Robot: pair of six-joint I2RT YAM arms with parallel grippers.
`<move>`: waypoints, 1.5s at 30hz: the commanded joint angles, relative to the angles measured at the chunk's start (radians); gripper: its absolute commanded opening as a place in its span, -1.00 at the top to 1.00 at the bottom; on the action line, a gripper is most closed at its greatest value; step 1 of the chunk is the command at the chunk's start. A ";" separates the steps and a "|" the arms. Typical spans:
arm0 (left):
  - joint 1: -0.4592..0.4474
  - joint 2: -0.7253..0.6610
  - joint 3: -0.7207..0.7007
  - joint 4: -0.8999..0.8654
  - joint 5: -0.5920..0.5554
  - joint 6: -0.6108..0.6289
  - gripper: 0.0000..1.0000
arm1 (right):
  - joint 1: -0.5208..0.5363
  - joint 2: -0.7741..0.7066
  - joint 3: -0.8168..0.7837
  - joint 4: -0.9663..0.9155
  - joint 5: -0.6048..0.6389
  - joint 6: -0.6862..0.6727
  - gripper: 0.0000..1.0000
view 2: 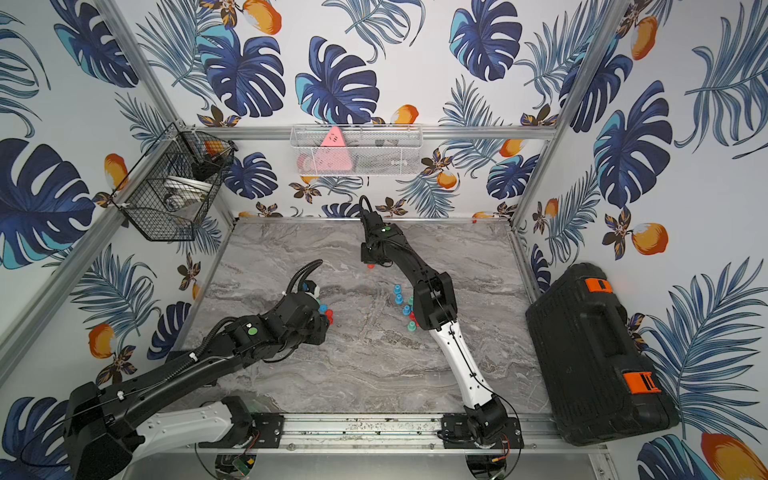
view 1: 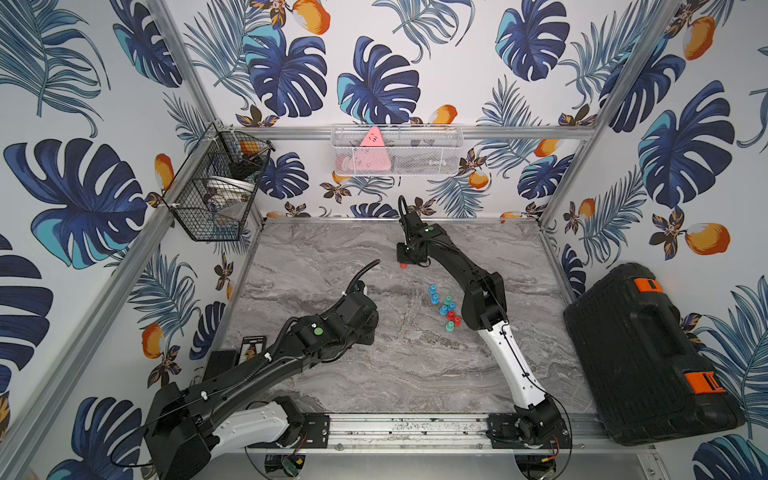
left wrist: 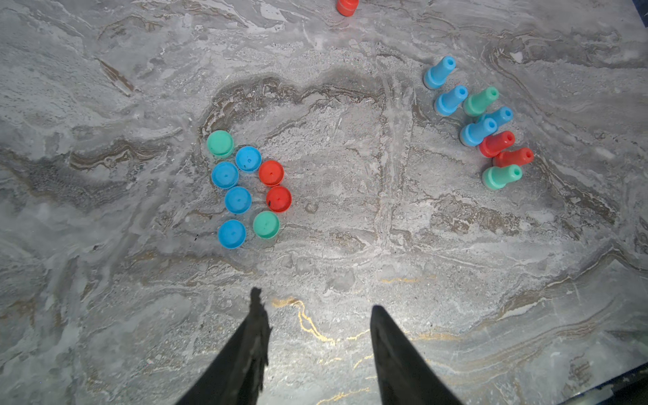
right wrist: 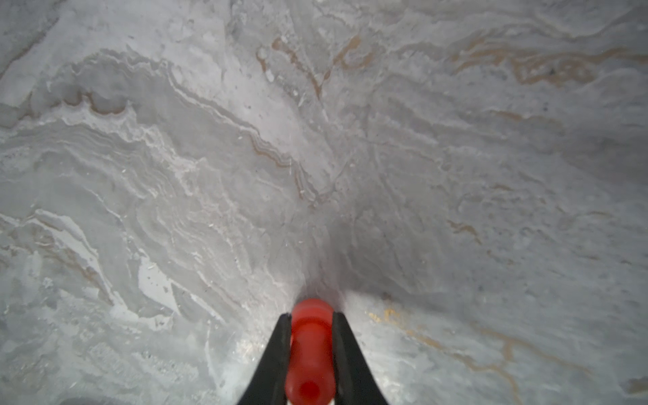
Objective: Close the stamp cap
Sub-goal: Move the stamp at the center of the board.
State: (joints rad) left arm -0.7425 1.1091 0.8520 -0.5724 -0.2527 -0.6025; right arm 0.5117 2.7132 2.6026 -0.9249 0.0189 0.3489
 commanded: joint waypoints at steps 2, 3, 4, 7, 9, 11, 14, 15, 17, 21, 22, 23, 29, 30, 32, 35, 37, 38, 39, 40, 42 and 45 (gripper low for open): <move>0.020 0.016 -0.006 0.051 0.037 0.015 -0.04 | -0.004 0.037 0.014 -0.101 0.064 0.009 0.61; 0.024 0.020 -0.007 0.055 0.042 0.018 -0.04 | -0.004 0.039 0.020 -0.095 0.072 0.009 0.61; 0.029 0.024 -0.008 0.059 0.048 0.019 -0.05 | -0.004 0.039 0.022 -0.092 0.080 0.009 0.61; 0.043 0.031 -0.010 0.068 0.059 0.024 -0.04 | -0.002 0.040 0.040 -0.083 0.113 0.001 0.60; 0.051 0.034 -0.010 0.072 0.069 0.029 -0.04 | 0.001 0.041 0.053 -0.079 0.128 -0.003 0.58; 0.057 0.036 -0.012 0.076 0.076 0.031 -0.04 | 0.002 0.045 0.064 -0.071 0.139 -0.010 0.57; 0.064 0.042 -0.016 0.085 0.089 0.033 -0.04 | 0.005 0.069 0.109 -0.081 0.147 -0.020 0.55; 0.067 0.045 -0.016 0.085 0.091 0.034 -0.04 | 0.006 0.072 0.110 -0.077 0.142 -0.022 0.54; 0.071 0.047 -0.017 0.088 0.096 0.033 -0.04 | 0.007 0.072 0.107 -0.069 0.144 -0.021 0.53; 0.078 0.043 -0.020 0.091 0.104 0.033 -0.04 | 0.007 0.069 0.106 -0.061 0.148 -0.019 0.50; 0.079 0.042 -0.021 0.091 0.105 0.033 -0.04 | 0.007 0.069 0.106 -0.060 0.147 -0.019 0.49; 0.081 0.041 -0.020 0.091 0.107 0.033 -0.04 | 0.007 0.069 0.106 -0.058 0.146 -0.019 0.48; 0.084 0.040 -0.017 0.089 0.111 0.032 -0.04 | 0.010 0.052 0.100 -0.056 0.146 -0.021 0.40; 0.084 0.038 -0.017 0.088 0.113 0.031 -0.04 | 0.011 0.049 0.098 -0.057 0.145 -0.022 0.38; 0.084 0.035 -0.018 0.086 0.113 0.029 -0.04 | 0.015 0.038 0.097 -0.057 0.145 -0.025 0.32; 0.084 0.030 -0.016 0.079 0.112 0.027 -0.04 | 0.020 0.027 0.097 -0.054 0.144 -0.031 0.18; 0.084 0.024 -0.013 0.071 0.106 0.029 -0.04 | 0.024 0.018 0.099 -0.053 0.140 -0.034 0.09; 0.084 0.019 -0.010 0.067 0.102 0.029 -0.04 | 0.025 0.014 0.099 -0.053 0.140 -0.034 0.04; 0.084 0.015 -0.007 0.062 0.100 0.030 -0.04 | 0.025 0.010 0.098 -0.053 0.140 -0.035 0.01; 0.084 0.011 -0.004 0.056 0.097 0.032 -0.04 | 0.027 0.005 0.099 -0.053 0.140 -0.036 -0.03; 0.084 0.005 0.004 0.045 0.090 0.034 -0.04 | 0.031 -0.010 0.098 -0.059 0.142 -0.039 -0.09; 0.084 -0.003 0.017 0.024 0.081 0.039 -0.04 | 0.033 -0.051 0.074 -0.065 0.151 -0.039 -0.13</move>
State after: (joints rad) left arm -0.6605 1.1149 0.8539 -0.5220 -0.1524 -0.5747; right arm 0.5426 2.7079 2.6888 -0.9737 0.1558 0.3206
